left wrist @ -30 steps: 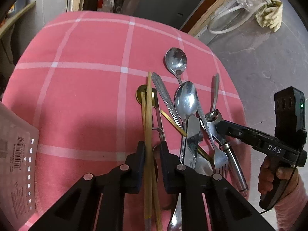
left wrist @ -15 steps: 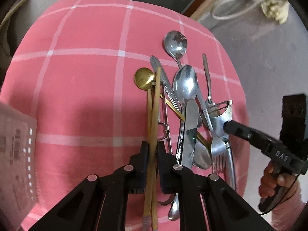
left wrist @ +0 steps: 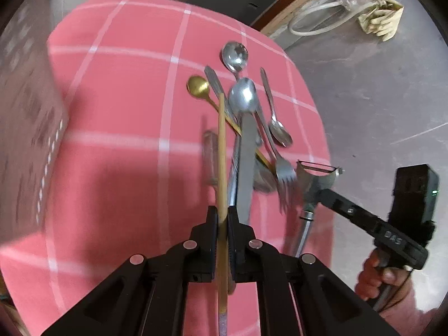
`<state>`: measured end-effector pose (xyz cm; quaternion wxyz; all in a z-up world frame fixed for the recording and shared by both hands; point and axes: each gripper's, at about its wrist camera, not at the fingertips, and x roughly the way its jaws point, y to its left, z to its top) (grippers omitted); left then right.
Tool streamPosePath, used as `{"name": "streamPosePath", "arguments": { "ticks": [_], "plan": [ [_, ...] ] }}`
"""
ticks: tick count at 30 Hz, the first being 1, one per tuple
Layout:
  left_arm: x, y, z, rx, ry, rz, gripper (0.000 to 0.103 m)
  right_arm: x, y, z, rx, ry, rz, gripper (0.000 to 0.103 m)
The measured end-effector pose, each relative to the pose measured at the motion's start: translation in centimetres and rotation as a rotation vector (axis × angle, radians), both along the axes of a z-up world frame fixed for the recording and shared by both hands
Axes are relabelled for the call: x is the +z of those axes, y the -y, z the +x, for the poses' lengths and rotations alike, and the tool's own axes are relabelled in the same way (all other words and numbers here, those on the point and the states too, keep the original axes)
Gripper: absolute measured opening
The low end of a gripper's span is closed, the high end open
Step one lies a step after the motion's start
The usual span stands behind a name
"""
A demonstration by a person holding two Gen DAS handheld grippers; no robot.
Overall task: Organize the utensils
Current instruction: 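Lift the chopsticks with the left gripper and carry them toward the white caddy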
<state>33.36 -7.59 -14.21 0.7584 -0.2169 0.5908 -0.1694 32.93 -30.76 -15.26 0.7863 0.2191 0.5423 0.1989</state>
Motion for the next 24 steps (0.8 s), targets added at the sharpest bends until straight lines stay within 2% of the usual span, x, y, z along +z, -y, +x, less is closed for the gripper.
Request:
{"name": "streamPosePath", "arguments": {
  "ticks": [4,8,14,17,20,24],
  "plan": [
    [-0.1,-0.3,-1.9,-0.015,-0.018,-0.053,0.007,-0.4,-0.1,-2.6,-0.056,-0.023,0.006,0.001],
    [1.2,-0.6,-3.8,-0.027,0.055,-0.05,0.007,0.5,-0.7,-4.7,-0.08,0.026,-0.018,0.001],
    [7.4,-1.4,-5.9,-0.035,0.279,0.017,0.007,5.0,-1.3,-6.8,-0.091,0.189,-0.017,0.001],
    [11.4,-2.4,-6.2,0.008,0.403,0.037,0.007,8.1,-2.2,-7.4,-0.088,0.3,-0.005,0.001],
    [14.9,-4.3,-6.1,0.067,0.501,0.037,0.007,11.6,-3.6,-7.3,-0.081,0.419,0.02,0.001],
    [18.9,-7.2,-6.0,0.141,0.61,0.067,0.007,15.2,-5.5,-6.6,-0.082,0.53,0.07,0.001]
  ]
}}
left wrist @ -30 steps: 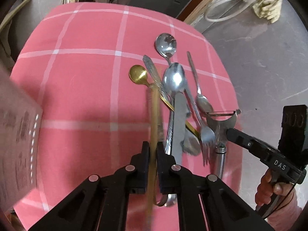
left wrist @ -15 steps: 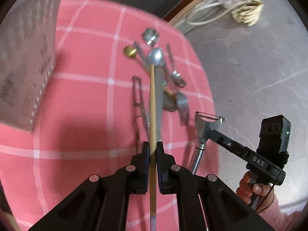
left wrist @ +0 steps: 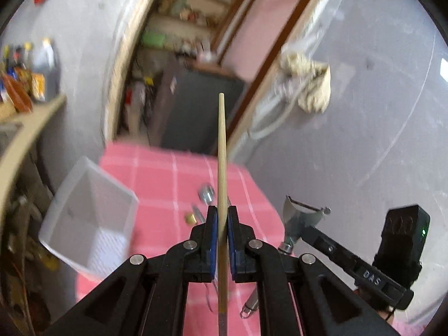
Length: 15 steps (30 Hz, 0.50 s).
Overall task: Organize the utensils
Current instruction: 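Lift the chopsticks with the left gripper and carry them toward the white caddy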
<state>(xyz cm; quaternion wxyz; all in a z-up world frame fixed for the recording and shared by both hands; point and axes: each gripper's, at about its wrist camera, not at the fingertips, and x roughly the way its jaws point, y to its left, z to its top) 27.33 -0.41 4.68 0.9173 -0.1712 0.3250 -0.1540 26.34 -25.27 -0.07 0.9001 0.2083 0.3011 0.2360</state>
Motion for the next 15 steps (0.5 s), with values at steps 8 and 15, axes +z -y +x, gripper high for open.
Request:
{"name": "streamPosePath", "arguments": {
  "ticks": [8,15],
  "plan": [
    [5.8,-6.3,1.6,0.224,0.159,0.055,0.007,5.8,-5.9,2.0,0.069,0.163,0.027,0.001],
    [5.4,-11.6,2.1,0.381,0.278,0.07,0.007,7.6,-10.9,4.1,0.105,0.256,0.005,0.001]
  ]
}}
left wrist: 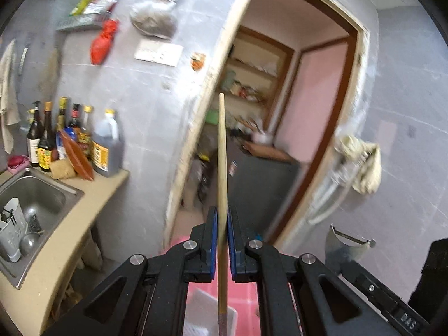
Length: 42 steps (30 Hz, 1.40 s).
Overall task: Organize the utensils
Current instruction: 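Lift the chopsticks with the left gripper and carry them toward the white caddy, then lower the chopsticks into the white caddy and open the left gripper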
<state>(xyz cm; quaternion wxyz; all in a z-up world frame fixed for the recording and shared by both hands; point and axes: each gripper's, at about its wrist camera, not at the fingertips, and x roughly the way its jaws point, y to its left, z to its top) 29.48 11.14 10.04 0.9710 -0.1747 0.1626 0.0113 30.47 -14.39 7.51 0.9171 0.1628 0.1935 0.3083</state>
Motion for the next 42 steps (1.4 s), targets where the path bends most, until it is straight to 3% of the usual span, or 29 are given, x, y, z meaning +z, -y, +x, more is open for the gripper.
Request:
{"name": "streamPosePath", "arguments": {
  "ticks": [2,6,14,20,31,33,35,36,42],
  "plan": [
    [-0.7,-1.1,0.5,0.021,0.028,-0.035,0.007,-0.3,-1.4,0.9,0.001,0.023,-0.009,0.001],
    [-2.3,-1.0,0.5,0.052,0.057,-0.01,0.007,-1.5,-3.8,2.7,0.013,0.036,-0.041,0.001],
    [-6.5,0.0,-0.8,0.053,0.063,0.017,0.007,-6.4,-6.0,4.8,0.084,-0.059,-0.105,0.001],
    [-9.0,0.3,-1.2,0.045,0.004,0.009,0.007,-9.2,-6.1,4.7,0.131,-0.125,-0.13,0.001],
    [-10.1,0.5,-2.4,-0.058,-0.122,0.007,0.007,-11.2,-5.5,4.3,0.186,-0.208,-0.158,0.004],
    [-10.2,0.2,-2.7,-0.066,-0.148,-0.022,0.008,-11.3,-5.2,4.4,0.193,-0.246,-0.138,0.009],
    [-10.1,0.0,-3.0,-0.065,-0.158,-0.04,0.014,-11.7,-4.8,4.1,0.184,-0.252,-0.136,0.024],
    [-10.1,-0.1,-3.3,-0.063,-0.159,-0.048,0.016,-11.7,-4.4,3.8,0.168,-0.246,-0.137,0.026],
    [-9.2,0.3,-4.6,-0.063,-0.145,-0.034,0.041,-10.4,-2.2,2.3,0.081,-0.208,-0.157,0.043]
  ]
}}
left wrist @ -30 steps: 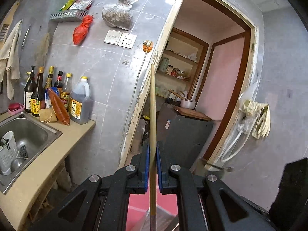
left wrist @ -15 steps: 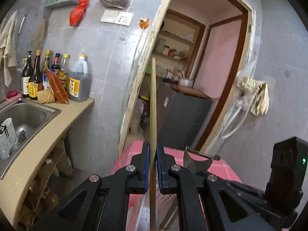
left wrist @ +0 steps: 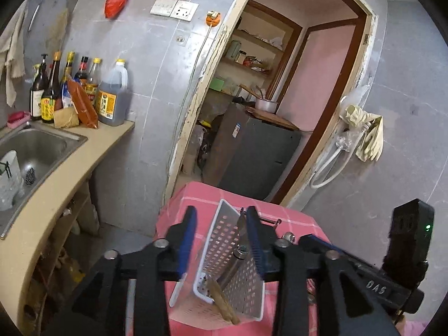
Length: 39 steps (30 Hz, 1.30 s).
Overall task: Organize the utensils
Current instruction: 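Lower the chopsticks into the white caddy and open the left gripper, then lower the left gripper onto the steel peeler and close it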
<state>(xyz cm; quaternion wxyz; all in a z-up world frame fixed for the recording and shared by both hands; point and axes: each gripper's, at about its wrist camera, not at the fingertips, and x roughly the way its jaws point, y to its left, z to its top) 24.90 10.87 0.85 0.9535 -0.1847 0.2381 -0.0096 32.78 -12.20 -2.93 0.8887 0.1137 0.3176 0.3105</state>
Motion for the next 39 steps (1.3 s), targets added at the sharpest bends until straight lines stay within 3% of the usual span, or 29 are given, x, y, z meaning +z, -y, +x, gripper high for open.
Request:
{"name": "streamPosePath", "arguments": {
  "ticks": [3,5,8,11,16,24,33,39],
  "plan": [
    [1.2,1.0,-1.1,0.02,0.04,0.049,0.06,1.6,1.7,-1.4,-0.09,0.07,-0.024,0.066],
    [1.9,2.0,-1.9,0.037,0.068,0.086,0.084,2.8,2.8,-2.2,-0.143,0.108,-0.034,0.083],
    [2.7,3.6,-2.8,0.04,0.11,0.135,0.094,4.3,5.2,-3.9,-0.237,0.183,-0.059,0.1],
    [3.0,5.7,-3.4,0.033,0.125,0.194,0.102,5.4,7.5,-5.6,-0.307,0.242,-0.097,0.102],
    [3.1,9.1,-4.3,0.015,0.156,0.251,0.103,6.8,10.8,-7.8,-0.382,0.309,-0.158,0.102],
    [2.0,14.4,-4.7,-0.065,0.174,0.304,0.103,6.8,15.9,-10.4,-0.458,0.329,-0.211,0.102],
    [-0.6,18.5,-3.4,-0.151,0.112,0.322,0.103,3.7,20.3,-9.3,-0.475,0.228,-0.234,0.102],
    [-3.8,20.1,-1.6,-0.22,0.004,0.304,0.103,0.2,22.3,-7.1,-0.458,0.113,-0.237,0.102]
  ]
}}
